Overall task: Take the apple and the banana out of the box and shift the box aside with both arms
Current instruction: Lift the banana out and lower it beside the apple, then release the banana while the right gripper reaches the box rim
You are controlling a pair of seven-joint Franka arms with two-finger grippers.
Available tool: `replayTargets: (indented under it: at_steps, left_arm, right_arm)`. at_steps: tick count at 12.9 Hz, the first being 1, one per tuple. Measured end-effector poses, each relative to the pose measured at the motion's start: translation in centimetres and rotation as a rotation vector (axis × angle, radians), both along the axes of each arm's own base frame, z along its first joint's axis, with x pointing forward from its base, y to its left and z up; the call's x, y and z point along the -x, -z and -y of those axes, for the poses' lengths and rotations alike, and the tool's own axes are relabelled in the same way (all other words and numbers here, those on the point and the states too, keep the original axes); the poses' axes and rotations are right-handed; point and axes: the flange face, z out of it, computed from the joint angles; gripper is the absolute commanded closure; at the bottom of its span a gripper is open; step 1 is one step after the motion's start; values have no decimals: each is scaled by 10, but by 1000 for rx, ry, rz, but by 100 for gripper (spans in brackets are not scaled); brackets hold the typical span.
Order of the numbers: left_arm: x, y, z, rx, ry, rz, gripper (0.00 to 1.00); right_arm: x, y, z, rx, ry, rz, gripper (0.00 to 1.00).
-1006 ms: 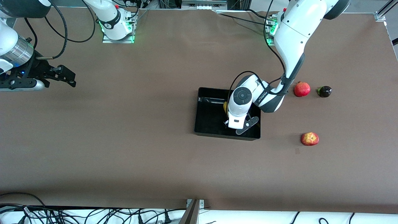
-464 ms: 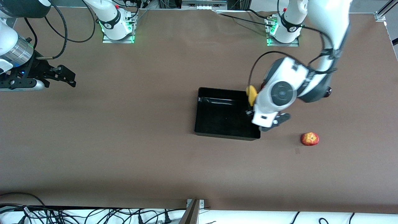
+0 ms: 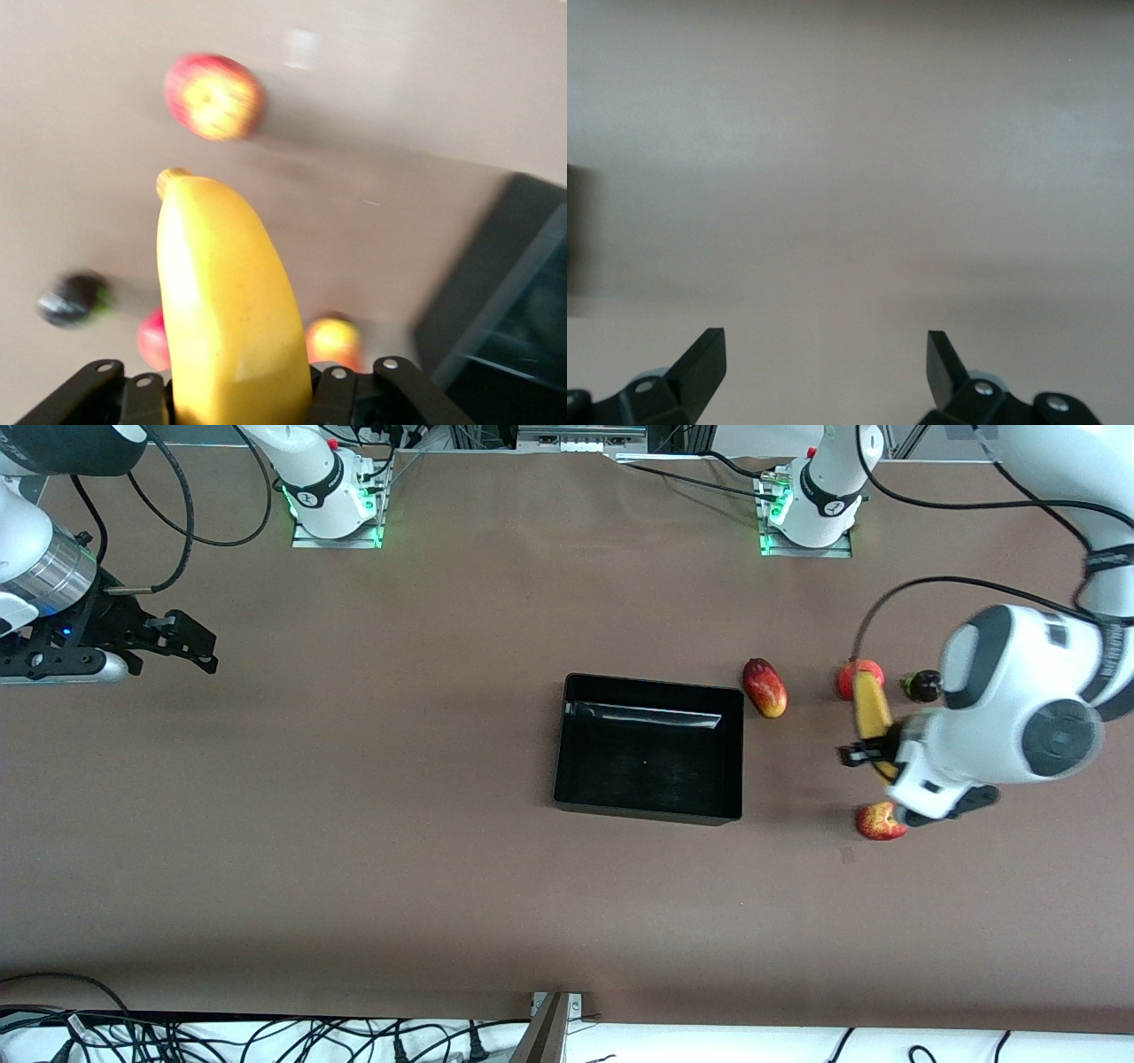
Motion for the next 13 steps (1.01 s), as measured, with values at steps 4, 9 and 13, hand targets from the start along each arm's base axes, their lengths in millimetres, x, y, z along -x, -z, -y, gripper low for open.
replayTargets:
  at_steps: [4,9,13]
  left_arm:
    - [-12,49,-134,62,141,94,100]
    - [-29,134,-142,40,211,166,56]
    - [-30,139,-148,6,235,172,51]
  right_arm:
    - [-5,37,-36,12,-73,-81,0]
    - [-2,101,-131,-65,-123,-203,0]
    - [2,195,-261,-85,1,-160,0]
